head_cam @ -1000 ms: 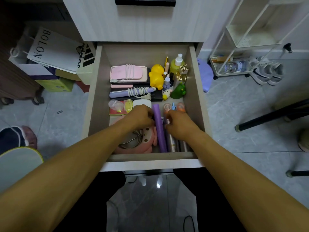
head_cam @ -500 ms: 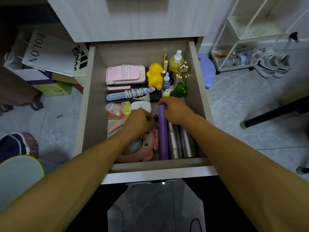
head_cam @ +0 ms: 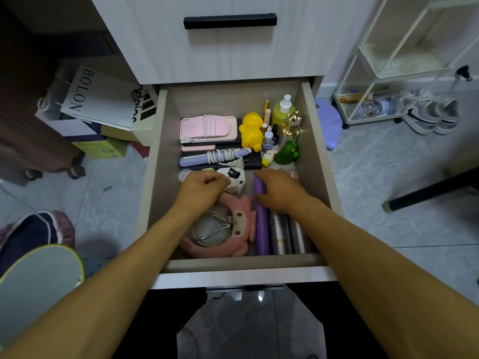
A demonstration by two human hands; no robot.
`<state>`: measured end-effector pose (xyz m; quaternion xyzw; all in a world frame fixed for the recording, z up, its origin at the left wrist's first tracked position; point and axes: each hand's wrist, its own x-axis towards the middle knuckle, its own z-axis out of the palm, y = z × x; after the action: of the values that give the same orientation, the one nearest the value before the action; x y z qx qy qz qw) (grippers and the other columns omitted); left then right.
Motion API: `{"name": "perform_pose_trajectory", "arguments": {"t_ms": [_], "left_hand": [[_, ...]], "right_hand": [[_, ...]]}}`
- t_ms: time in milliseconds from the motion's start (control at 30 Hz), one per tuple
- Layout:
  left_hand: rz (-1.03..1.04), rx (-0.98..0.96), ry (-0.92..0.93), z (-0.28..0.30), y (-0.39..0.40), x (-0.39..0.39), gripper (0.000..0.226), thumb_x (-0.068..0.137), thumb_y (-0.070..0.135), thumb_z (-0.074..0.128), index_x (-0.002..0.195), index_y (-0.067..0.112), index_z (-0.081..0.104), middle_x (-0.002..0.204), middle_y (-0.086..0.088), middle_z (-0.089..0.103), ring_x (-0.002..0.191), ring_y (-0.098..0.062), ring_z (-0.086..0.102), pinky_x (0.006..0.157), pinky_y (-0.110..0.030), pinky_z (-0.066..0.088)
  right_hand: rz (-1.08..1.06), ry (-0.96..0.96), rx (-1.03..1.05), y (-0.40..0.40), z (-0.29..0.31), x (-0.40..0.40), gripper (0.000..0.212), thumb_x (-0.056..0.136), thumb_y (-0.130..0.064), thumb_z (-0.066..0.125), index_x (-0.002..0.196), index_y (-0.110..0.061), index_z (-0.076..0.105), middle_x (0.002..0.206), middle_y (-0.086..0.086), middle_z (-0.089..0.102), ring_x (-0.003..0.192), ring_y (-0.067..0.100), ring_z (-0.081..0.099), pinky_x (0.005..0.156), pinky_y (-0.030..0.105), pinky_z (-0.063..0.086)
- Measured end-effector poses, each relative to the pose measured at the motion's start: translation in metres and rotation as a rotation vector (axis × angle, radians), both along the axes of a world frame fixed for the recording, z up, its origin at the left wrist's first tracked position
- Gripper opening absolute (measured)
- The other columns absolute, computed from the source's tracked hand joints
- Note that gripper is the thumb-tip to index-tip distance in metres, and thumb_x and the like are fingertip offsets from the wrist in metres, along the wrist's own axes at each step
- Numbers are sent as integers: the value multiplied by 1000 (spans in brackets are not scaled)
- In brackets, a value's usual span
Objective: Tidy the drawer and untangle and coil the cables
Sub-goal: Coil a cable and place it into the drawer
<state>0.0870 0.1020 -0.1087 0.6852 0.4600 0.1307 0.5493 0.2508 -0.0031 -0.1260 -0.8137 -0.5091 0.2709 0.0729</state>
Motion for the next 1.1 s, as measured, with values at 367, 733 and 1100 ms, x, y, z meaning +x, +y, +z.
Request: {"name": "perform_pose_trajectory", "arguments": {"t_ms": [367,733,1100], "left_hand": [[-46,-54,71,-2,-5,13,10,90,10,65,85,8,73,63,1,64,51,-3,56,53,-13,49],[-40,-181,89,-4,-15,36,17,89,14,67,72,12,69,66,-10,65,54,-19,62,63,-32,53],[-66,-149,31,-3,-15,36,13,90,16,68,77,14,72,62,-5,64,52,-13,57,45,-18,45]], "right_hand": [[213,-185,-132,-12,3,-5,74,88,-31,63,150,-13,26,155,8,26,136,32,25,107,42,32],[-68,-185,-88,-29,34,-9,31,93,-10,49,123,-2,50,130,18,47,120,33,48,95,37,45],[82,-476,-306,33,21,24,35,101,-20,42,133,-11,50,138,12,50,129,31,44,97,38,41]]}}
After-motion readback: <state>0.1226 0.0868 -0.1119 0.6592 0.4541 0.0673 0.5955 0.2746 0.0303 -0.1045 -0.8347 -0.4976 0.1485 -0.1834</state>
